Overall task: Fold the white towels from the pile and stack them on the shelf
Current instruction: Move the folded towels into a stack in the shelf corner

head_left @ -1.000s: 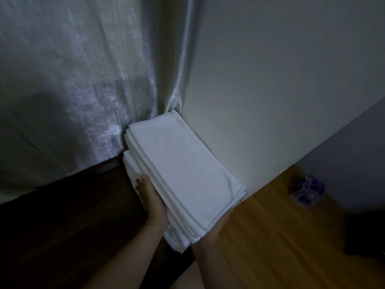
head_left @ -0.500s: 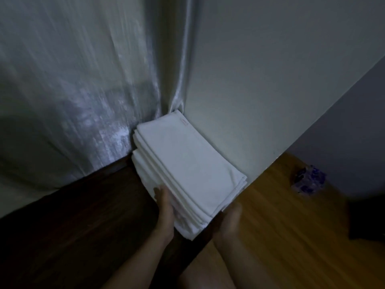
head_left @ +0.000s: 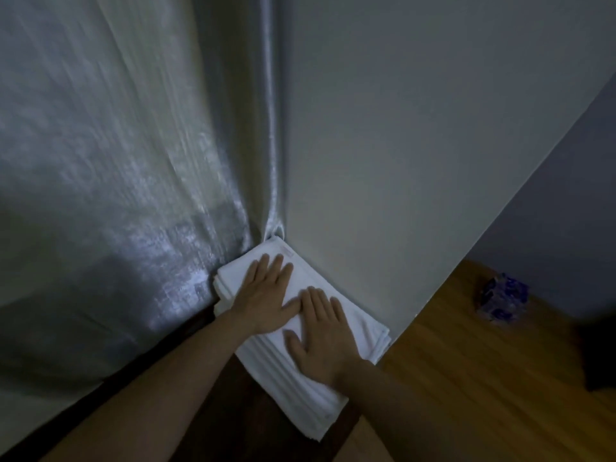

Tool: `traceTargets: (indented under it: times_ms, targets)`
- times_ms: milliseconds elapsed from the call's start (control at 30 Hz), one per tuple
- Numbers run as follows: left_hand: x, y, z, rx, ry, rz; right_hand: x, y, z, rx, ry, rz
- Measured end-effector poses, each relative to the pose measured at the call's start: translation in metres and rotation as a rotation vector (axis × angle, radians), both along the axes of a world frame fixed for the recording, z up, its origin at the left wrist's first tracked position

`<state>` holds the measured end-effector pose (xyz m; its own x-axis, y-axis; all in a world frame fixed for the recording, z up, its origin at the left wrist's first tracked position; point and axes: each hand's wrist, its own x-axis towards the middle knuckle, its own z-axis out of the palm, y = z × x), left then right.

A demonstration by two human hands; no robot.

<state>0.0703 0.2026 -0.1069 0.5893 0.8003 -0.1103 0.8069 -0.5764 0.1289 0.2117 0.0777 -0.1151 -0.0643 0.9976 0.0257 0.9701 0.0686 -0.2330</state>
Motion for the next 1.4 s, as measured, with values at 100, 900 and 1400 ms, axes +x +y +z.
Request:
traceTargets:
  times_ms: [100,900,1400]
  targets:
    - [0.01,0.01,-0.004,-0.041,0.034,0.015,0.009,0.0,-0.007,0.022,0.027,-0.049]
    - [0.004,0.041,-0.031,-0.008,-0.223,-0.068,-0.004,0.017,-0.052,0.202,-0.119,-0.223]
    - [-0.006,0.019,0.014,-0.031,0.007,-0.112,-0.007,0.005,0.018,-0.159,-0.078,-0.093]
